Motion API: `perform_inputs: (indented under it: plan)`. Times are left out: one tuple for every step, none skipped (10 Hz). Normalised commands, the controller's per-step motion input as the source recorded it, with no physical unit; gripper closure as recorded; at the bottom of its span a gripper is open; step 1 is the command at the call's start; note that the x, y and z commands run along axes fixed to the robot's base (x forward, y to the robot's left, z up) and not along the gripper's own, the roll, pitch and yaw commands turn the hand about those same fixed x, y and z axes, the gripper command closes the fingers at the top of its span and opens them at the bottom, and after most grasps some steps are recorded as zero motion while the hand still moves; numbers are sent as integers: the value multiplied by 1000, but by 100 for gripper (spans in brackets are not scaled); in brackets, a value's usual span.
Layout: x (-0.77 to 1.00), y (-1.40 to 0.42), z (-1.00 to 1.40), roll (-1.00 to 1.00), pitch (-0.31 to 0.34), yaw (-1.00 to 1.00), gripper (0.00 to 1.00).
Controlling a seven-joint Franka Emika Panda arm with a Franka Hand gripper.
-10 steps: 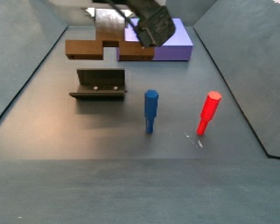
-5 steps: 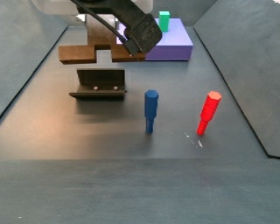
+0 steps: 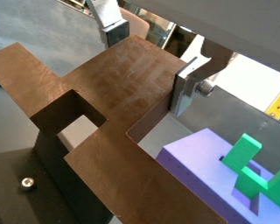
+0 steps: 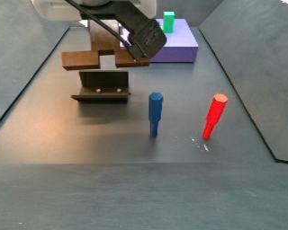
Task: Pick up the brown object. Move up. Place the brown object on the fixture. Regrasp the brown object. Move to above the board. Insert the brown object.
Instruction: Place the brown object on the fixture.
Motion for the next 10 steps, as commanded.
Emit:
perform_inputs:
  plan:
    - [103, 0, -206, 269, 129, 0, 100]
    - [163, 0, -169, 134, 143, 0, 100]
    - [306, 0, -146, 0, 140, 0, 100]
    - [243, 6, -277, -206, 34, -100, 100]
    - [131, 74, -389, -254, 0, -257, 100]
    - [109, 197, -414, -397, 0, -409, 100]
    - [34, 197, -340, -411, -31, -486, 100]
    - [6, 151, -183, -346, -129, -377, 100]
    - [0, 146, -146, -46, -3, -231, 100]
    - [0, 111, -114, 0, 0, -86, 100]
